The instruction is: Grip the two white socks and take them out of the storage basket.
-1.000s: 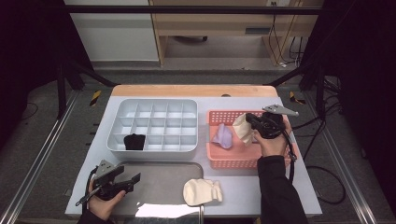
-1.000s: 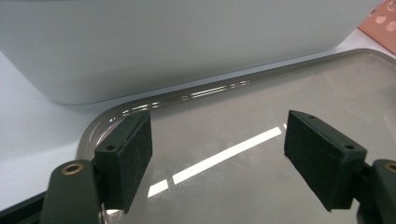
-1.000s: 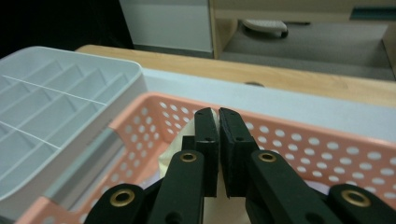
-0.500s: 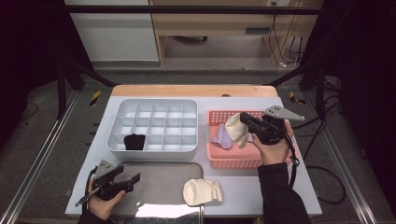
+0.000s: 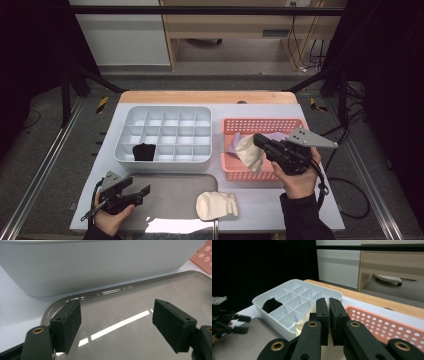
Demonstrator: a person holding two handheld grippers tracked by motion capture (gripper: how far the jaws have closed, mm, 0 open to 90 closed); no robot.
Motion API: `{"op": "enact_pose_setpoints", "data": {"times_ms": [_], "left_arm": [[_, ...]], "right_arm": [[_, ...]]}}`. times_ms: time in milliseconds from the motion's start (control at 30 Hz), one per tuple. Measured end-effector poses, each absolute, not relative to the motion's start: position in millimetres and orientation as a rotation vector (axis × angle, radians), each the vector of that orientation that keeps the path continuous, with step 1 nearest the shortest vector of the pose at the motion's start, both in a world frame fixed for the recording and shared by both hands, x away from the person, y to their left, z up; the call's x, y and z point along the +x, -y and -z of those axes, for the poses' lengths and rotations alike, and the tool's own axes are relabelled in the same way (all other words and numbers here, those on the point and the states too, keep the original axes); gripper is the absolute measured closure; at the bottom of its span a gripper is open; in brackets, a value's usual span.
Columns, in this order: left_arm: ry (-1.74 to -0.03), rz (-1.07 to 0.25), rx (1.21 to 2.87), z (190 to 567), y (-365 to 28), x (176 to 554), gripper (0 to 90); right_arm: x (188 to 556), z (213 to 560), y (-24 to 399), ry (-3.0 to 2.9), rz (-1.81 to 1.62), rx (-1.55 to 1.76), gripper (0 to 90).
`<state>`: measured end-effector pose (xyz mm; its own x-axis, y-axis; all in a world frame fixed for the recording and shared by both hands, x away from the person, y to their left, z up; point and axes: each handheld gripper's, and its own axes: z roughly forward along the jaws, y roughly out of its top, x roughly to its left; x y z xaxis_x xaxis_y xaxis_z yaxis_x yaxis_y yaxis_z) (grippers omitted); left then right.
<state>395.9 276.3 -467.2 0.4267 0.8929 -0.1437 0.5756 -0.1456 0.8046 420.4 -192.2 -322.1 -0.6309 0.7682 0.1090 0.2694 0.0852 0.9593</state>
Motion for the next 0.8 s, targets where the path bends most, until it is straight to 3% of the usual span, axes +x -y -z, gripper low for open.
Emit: {"op": "enact_pose_setpoints", "data": {"times_ms": [300, 800], "left_arm": [[-1.257, -0.459, 1.820, 466, -277, 395, 22.6], [-1.252, -0.441, 1.815, 465, -278, 395, 25.4]], "right_arm": [[393, 327, 193, -1.978, -1.608, 0.993, 86.8], [372, 375, 203, -2.105, -1.497, 1.074, 86.8]]}}
